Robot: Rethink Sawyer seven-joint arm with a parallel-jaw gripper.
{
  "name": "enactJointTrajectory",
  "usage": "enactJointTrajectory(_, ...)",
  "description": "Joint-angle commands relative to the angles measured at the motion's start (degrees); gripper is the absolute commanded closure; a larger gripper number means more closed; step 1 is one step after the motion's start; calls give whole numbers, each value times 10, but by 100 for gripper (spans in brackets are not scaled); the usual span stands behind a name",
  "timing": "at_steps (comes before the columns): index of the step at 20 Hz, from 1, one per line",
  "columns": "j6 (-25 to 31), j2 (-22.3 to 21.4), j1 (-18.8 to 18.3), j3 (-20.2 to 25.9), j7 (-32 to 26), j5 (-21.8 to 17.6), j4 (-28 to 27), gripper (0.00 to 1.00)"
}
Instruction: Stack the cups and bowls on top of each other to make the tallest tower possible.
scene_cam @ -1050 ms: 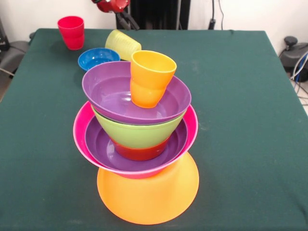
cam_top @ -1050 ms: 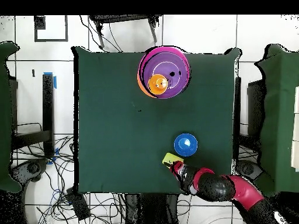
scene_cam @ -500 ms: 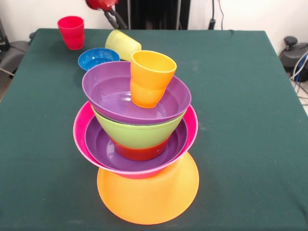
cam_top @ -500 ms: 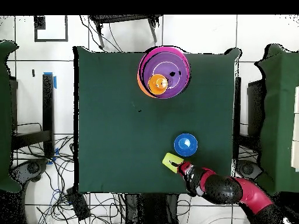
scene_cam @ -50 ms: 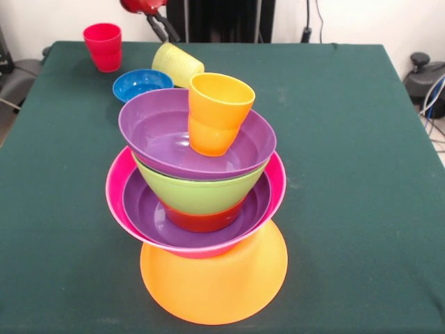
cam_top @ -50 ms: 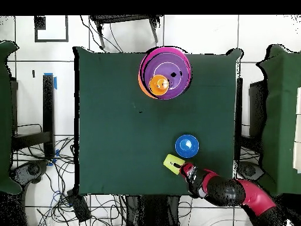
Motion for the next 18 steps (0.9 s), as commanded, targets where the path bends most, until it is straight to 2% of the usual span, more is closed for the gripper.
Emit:
enactJointTrajectory(1,25,30,14,-6,-126,-22,-61,0)
enactJointTrajectory(6,34,36,11,-6,-141,-26,-80,0)
enactJointTrajectory(12,40,15,5,1,-146,-23,-75,0)
enactJointTrajectory(18,52,17,4,3,-157,-20,-89,0)
